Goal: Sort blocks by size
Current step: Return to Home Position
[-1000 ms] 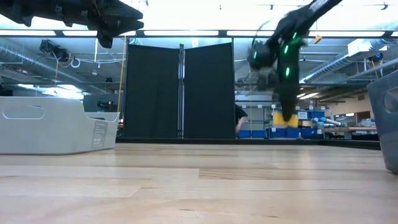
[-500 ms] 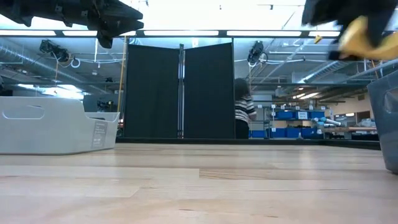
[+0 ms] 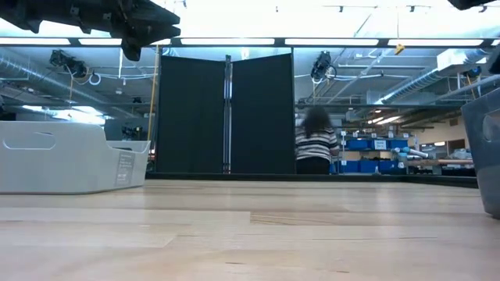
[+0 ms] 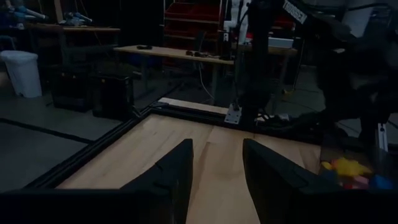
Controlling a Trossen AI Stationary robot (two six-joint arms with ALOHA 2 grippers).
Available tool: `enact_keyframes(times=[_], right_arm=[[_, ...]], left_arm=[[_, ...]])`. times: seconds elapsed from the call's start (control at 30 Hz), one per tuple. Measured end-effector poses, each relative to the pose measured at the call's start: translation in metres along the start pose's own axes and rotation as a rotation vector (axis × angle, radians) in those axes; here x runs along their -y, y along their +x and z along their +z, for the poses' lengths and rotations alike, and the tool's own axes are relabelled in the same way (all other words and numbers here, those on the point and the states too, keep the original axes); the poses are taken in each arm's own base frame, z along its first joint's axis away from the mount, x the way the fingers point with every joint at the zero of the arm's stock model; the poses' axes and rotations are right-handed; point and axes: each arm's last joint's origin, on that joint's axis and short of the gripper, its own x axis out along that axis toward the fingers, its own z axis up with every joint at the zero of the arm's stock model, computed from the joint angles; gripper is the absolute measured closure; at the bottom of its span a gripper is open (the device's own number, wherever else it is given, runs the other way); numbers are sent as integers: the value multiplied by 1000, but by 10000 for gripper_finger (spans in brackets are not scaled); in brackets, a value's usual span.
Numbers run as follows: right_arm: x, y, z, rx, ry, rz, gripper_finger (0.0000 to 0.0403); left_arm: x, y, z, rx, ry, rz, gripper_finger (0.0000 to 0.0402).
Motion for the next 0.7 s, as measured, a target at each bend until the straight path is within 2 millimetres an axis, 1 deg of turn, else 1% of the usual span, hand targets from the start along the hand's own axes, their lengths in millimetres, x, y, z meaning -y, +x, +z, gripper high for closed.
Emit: enact_keyframes(times=[0.1, 0.17, 0.2, 0.27, 0.3, 0.4, 0.47, 0.5, 0.53, 0.63, 0.7], right_arm=[[-1, 8, -3, 11, -64, -42, 183], [-1, 10, -3, 72, -136, -90, 176], [-2, 9, -4, 117, -177, -116, 180], [-3, 3, -5, 230, -265, -171, 207], [-4, -1, -5, 296, -313, -202, 228], [-6, -13, -4, 491, -449, -295, 315], [-4, -19, -2, 592, -527, -320, 375], [-2, -21, 0, 640, -566, -320, 387], [1, -23, 2, 689, -598, -310, 389], [16, -24, 8, 840, -683, -245, 388], [31, -22, 12, 911, -730, -173, 394]], left_arm=[[0, 0, 0, -1, 16, -12, 254], [1, -1, 0, -1, 24, -31, 254], [1, -1, 0, -4, 25, -34, 256], [1, -4, -1, -23, 35, -39, 266], [1, -5, -2, -43, 42, -40, 275], [2, -8, -5, -76, 59, -48, 316], [4, -10, -4, -72, 83, -61, 355], [4, -10, -4, -66, 98, -68, 376], [5, -12, -3, -64, 110, -73, 387], [5, -14, -1, -48, 132, -81, 392], [5, -15, -1, -46, 146, -87, 394]])
